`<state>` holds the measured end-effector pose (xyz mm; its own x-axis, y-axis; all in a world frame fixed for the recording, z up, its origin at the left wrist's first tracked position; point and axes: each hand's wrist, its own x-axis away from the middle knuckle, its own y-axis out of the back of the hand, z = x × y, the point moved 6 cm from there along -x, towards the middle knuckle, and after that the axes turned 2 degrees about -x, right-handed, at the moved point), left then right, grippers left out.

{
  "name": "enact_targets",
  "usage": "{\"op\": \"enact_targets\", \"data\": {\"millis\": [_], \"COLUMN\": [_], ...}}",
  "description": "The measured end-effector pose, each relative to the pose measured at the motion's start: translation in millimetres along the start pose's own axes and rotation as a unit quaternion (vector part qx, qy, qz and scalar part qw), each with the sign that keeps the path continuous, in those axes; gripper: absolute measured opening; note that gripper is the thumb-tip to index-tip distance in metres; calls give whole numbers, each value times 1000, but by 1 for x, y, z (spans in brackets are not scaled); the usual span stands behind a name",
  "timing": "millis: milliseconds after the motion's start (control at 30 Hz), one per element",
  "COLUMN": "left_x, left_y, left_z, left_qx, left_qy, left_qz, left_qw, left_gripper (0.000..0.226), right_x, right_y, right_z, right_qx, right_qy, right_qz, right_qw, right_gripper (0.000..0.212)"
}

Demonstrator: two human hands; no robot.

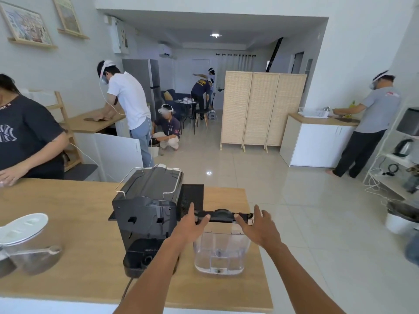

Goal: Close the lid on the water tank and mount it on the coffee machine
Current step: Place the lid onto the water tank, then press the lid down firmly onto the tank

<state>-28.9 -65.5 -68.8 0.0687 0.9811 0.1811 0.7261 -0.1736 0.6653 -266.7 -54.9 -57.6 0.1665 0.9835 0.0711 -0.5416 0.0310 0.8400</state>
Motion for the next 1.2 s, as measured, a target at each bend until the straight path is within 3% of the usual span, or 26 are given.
{"op": "enact_targets", "data": {"millis": [167, 233, 367, 467, 667, 933, 1100, 1200], "left_x": [-4, -7, -4, 1, 5, 5, 6, 5], "left_y": [-3, -2, 3, 5, 6, 3, 1, 2], "left_z": [15, 19, 17, 18, 26, 28, 27, 28], "left_qx": [84, 94, 124, 133, 181, 199, 213, 228], "left_qy": [18, 8, -4, -15, -37, -58, -56, -49], "left_qz": [38, 34, 7, -25, -76, -109, -93, -107], "left_qw": [996, 995, 992, 991, 980, 972, 971, 967], "left_gripper": [114, 106, 111, 104, 107, 129, 109, 104], "right_x": [-4, -7, 4, 11, 18, 16, 15, 11], "right_y": [-14, -18, -14, -11, -11, -12, -10, -13], "right_z": [-13, -15, -7, -6, -11, -16, -18, -22], "right_qx": [-77, -110, -180, -213, -229, -207, -205, -210], "right_qy": [-15, -7, 42, 82, 90, 96, 109, 119], "right_qz": [36, 47, 45, 27, 13, -10, -24, -20], "right_qw": [996, 993, 982, 973, 969, 974, 972, 970], "right_gripper": [121, 119, 71, 55, 71, 68, 61, 74]}}
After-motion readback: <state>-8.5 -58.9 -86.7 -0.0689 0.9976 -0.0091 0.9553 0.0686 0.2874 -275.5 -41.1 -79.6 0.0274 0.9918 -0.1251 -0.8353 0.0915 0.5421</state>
